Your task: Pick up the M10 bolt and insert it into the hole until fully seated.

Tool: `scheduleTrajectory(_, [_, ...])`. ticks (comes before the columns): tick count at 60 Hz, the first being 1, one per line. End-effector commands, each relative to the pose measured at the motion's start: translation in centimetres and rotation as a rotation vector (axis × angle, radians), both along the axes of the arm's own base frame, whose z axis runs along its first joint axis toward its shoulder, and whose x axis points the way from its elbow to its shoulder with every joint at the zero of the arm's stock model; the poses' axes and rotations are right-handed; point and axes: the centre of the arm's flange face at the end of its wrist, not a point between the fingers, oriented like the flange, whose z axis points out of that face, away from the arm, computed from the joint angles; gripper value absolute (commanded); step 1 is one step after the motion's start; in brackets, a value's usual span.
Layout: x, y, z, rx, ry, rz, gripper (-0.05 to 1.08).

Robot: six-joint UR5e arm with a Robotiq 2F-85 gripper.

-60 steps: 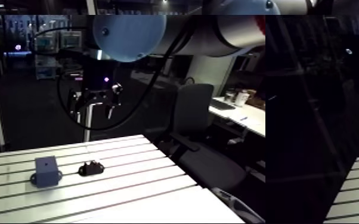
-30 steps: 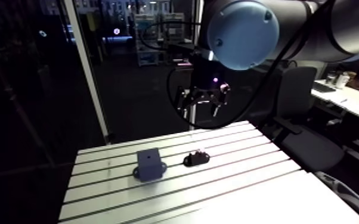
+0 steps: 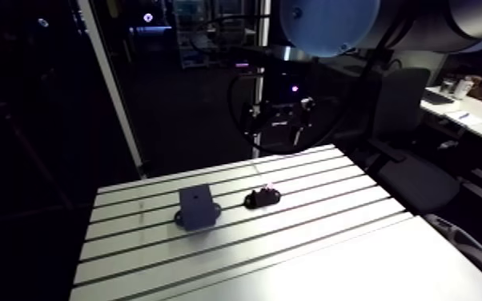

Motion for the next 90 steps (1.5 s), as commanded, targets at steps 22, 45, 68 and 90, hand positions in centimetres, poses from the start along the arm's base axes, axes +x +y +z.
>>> scheduleTrajectory(22, [-1.8,0.5,-4.3,-0.001,-0.035,-0.001,0.04])
scheduleTrajectory(45, [-1.7,0.4,-6.9,-0.015,-0.076,-0.003,0.1])
scheduleTrajectory(68, [-2.4,0.7,-9.1,-0.01,-0.069,0.016,0.27])
scheduleTrajectory(90, [-2.9,1.0,-9.8,-0.004,-0.075,0.033,0.36])
